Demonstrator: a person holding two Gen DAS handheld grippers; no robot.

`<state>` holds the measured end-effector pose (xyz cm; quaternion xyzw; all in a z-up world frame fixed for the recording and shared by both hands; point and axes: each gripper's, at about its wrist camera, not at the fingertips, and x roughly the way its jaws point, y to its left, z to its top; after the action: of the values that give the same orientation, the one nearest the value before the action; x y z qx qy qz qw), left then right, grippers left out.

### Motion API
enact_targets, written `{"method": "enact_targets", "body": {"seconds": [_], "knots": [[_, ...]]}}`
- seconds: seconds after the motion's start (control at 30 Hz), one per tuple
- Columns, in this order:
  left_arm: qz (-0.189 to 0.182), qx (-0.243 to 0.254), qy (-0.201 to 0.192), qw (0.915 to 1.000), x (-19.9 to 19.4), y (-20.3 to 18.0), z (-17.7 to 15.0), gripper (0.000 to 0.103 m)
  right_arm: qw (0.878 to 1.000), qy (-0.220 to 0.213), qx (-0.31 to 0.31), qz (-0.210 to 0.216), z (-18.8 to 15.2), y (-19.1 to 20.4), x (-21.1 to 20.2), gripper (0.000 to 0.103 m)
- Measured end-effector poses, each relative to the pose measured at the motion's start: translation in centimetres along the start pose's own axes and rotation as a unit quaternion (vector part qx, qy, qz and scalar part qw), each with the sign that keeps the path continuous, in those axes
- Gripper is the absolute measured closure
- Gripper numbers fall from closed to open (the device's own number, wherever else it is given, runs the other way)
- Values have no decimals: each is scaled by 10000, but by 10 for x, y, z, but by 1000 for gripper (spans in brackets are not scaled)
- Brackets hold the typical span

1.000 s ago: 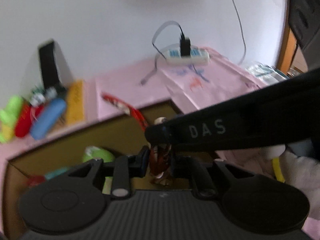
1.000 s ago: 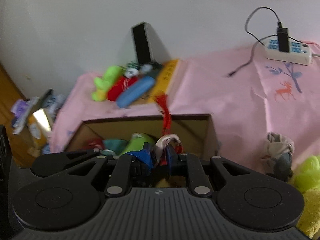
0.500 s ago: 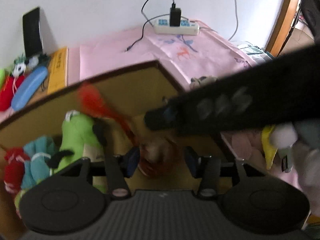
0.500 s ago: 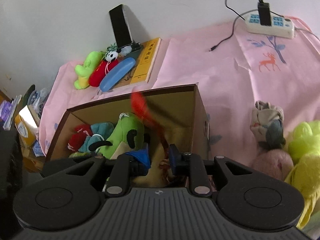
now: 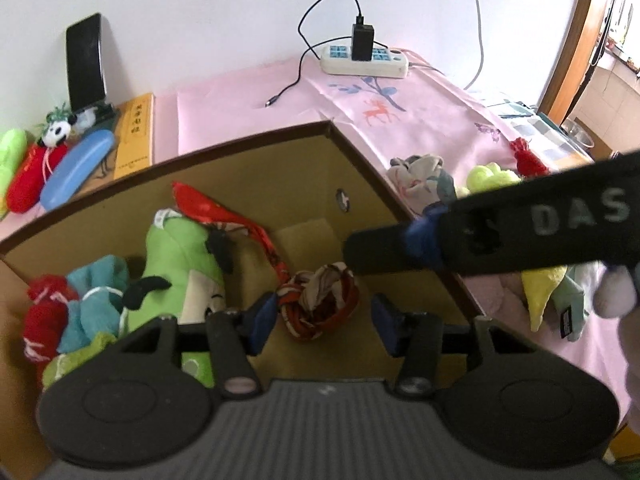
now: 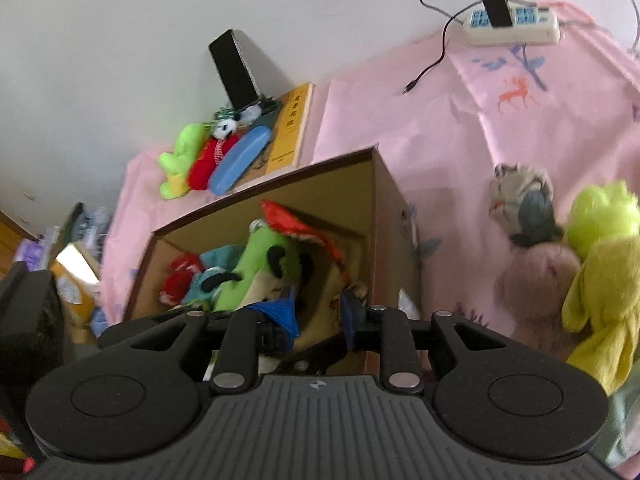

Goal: Organize soft objects
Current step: 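Return the right gripper to the pile and grasp the yellow-green towel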

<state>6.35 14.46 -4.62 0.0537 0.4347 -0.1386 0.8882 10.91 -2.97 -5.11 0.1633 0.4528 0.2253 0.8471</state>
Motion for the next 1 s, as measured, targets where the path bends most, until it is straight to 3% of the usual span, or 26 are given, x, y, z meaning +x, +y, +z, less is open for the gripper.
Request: {"method": "enact_targets", "body": {"seconds": [0.3, 0.47, 0.6, 0.77, 1.0], "knots": [[381, -157, -5, 9992, -15, -12, 1, 48, 9972, -70, 406, 627, -13, -32, -48, 95], [463, -159, -242, 9985, -31, -37, 8, 48, 9982, -255, 383, 379, -17, -59, -79, 94], [278, 24, -490, 9984, -42, -70, 13, 48, 9988, -370, 321, 71, -26, -85, -102, 94], [5, 355, -492, 9982, -35, -116, 13, 47, 9980, -444, 341, -305, -37, -121, -122, 94], [-267, 601, -624, 9959, -7, -168, 20, 47, 9962, -535, 662, -185, -41, -160, -135, 94]]}}
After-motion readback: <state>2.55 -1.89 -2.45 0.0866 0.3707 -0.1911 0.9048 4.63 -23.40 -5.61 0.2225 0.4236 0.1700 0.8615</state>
